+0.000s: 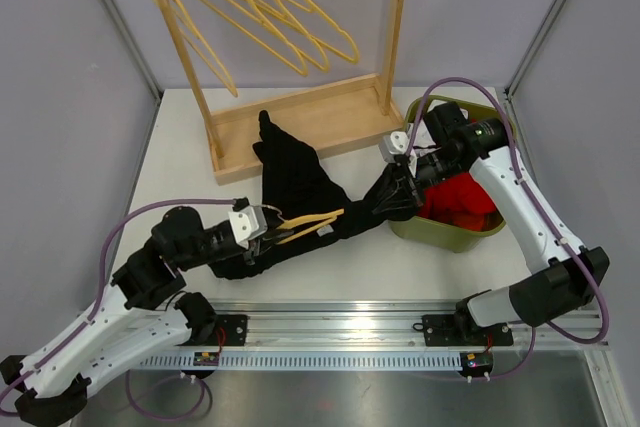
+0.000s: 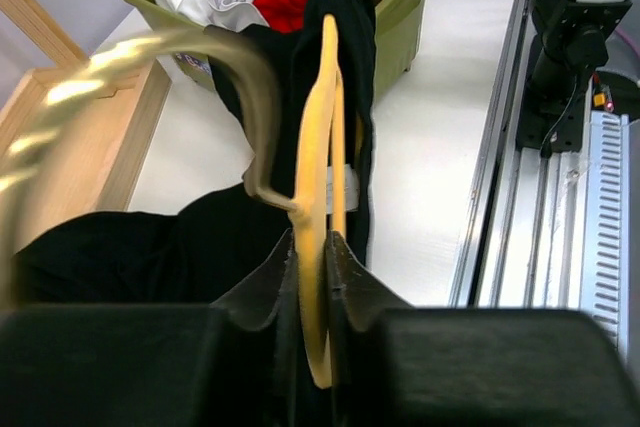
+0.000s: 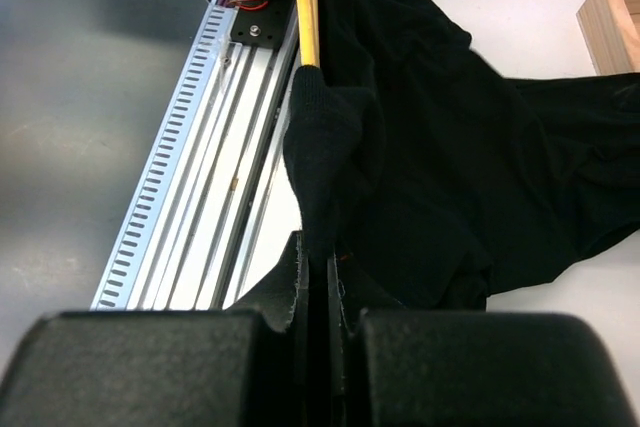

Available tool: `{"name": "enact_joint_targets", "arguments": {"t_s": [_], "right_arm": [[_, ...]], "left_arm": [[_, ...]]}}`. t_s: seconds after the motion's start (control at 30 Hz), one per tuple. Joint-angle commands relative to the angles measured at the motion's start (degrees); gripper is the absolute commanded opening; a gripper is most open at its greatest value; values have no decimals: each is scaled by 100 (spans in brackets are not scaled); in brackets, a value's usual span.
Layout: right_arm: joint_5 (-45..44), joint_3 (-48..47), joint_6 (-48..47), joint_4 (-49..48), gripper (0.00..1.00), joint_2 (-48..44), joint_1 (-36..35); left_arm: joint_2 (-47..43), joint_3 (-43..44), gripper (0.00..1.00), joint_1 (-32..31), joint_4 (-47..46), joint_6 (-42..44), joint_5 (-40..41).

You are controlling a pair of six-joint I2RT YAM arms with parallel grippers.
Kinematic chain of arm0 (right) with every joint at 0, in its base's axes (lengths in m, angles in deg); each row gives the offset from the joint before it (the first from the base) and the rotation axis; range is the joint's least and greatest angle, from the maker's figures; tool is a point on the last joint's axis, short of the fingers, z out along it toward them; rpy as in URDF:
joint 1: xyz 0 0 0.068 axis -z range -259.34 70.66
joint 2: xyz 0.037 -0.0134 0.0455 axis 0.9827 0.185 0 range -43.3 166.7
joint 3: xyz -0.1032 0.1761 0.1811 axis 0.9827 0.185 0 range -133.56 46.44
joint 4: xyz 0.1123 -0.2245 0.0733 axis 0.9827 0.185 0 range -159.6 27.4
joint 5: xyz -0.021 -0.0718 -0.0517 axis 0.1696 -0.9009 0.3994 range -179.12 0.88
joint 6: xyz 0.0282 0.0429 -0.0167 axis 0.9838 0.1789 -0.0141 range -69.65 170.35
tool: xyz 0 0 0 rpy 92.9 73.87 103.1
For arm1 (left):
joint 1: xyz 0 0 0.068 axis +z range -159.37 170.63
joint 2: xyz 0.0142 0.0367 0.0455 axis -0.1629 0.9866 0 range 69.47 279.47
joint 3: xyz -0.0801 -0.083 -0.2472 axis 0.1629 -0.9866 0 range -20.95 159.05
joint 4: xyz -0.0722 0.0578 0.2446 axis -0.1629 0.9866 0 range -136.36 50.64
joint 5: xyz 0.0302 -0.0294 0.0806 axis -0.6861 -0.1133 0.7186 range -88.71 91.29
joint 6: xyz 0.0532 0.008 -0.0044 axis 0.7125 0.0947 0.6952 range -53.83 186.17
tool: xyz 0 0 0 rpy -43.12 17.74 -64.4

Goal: Remove the t-shirt from the hanger
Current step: Remove the tshirt from the hanger

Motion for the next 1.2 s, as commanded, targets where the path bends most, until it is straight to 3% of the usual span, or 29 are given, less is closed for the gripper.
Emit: {"name": "enact_joint_targets", "arguments": {"t_s": [0.0,0.13,0.27,0.33,0.4,0.47,0.5,0.53,0.63,0.77,0.87,0.97,1.0,1.13,1.17], "right_arm": [[747,-367,-134,858,0,105,-102],[703,-420,154,675,1,193,-94],[370,-385,1357,-282,16,132,-94],[-181,-297,2469,-1245,49,-8,-94],[-779,-210,3159,-2221,72,-218,-102],[-1799,-209,3706,-2630,84,-351,-94],[-2115,-209,3837,-2832,96,-474,-102],[-2676,-227,4100,-3208,99,-536,-94],[-2858,-139,4504,-3817,100,-747,-94],[-1769,-130,5217,-3994,99,-555,-207],[-2029,-367,5490,-3853,97,-115,-848],[-2845,-402,6122,-4326,93,193,-1358],[-3214,-394,6289,-4580,97,298,-1498],[-5471,-297,6791,-5109,99,491,-2298],[-5641,-323,6792,-5127,99,536,-2448]], "left_arm": [[99,-7,6,-11,-304,-28,-423],[11,-25,1,-11,-339,-45,-265],[-226,-112,0,-11,-374,-221,400],[-331,-174,0,-11,-348,-326,744],[-498,-218,0,-11,-322,-519,1289],[-621,-262,0,-2,-269,-790,1911],[-657,-279,0,-2,-252,-905,2054],[-683,-297,0,-2,-225,-1028,2343],[-605,-280,0,-2,-173,-1713,2916],[-306,-174,0,-2,-216,-3137,3434],[-192,-271,0,-2,-620,-4025,3575],[-104,-341,0,-2,-989,-4630,3681],[-86,-358,0,-2,-1077,-4764,3725],[-25,-464,0,-2,-1455,-5239,3875],[2,-473,0,-2,-1482,-5318,3927]]}}
